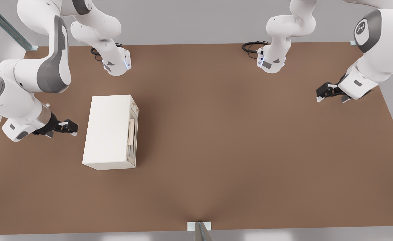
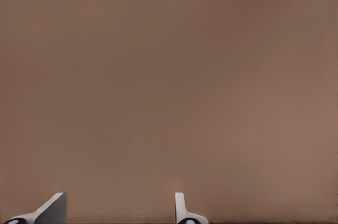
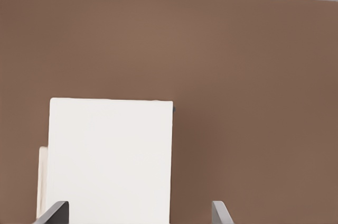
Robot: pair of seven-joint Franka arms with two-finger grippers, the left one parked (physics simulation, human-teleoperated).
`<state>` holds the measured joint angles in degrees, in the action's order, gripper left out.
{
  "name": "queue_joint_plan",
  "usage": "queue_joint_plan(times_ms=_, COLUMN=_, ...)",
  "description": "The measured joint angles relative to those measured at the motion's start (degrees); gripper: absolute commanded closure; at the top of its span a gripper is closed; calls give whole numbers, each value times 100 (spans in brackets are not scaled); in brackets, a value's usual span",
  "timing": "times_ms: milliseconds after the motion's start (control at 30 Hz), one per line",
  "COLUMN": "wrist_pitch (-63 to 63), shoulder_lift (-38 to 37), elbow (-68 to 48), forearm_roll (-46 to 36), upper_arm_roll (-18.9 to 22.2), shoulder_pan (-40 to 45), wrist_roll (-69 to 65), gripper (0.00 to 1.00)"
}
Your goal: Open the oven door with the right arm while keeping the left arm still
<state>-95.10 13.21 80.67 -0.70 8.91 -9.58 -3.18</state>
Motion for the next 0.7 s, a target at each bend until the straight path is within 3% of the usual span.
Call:
queue_joint_plan(times_ms=67, wrist_pitch=-12, shoulder_lift=180, elbow=9, forearm_roll=-2, upper_arm_roll=-43, shoulder_pan=18, wrist_roll=-52, gripper=0)
queue_joint_plan(times_ms=100, wrist_pitch=5, shoulder_lift=454, elbow=-9, forearm_roll=57, upper_arm_roll=-144, shoulder_pan=-47, wrist_roll=-68, gripper=31)
queue_joint_plan(times_ms=133, wrist_pitch=84, shoulder_lift=831, elbow=-147, forearm_roll=173, upper_arm_roll=-311, shoulder_pan=-300, wrist_roll=-29, gripper=79)
queue_joint_plan(times_ms=200, wrist_pitch=629, shoulder_lift=1878, elbow=-1149, forearm_roll=762, upper_arm_roll=-462, shoulder_pan=-1273, wrist_roll=117, gripper=79)
queue_joint_plan(times_ms=300, wrist_pitch=1438, shoulder_lift=2666, elbow=-1666, forearm_roll=1658, upper_arm_roll=-516, shoulder_pan=-2049, wrist_roll=444, gripper=79)
queue_joint_plan(times_ms=467, wrist_pitch=2195, shoulder_lift=3020, elbow=-1900, forearm_roll=2893, upper_arm_roll=-480, shoulder_pan=-2563, wrist_roll=966, gripper=79)
queue_joint_plan(times_ms=700, wrist_pitch=2810, shoulder_lift=3374, elbow=-2178, forearm_roll=3275, upper_arm_roll=-460, shoulder_pan=-2852, wrist_roll=1688, gripper=79)
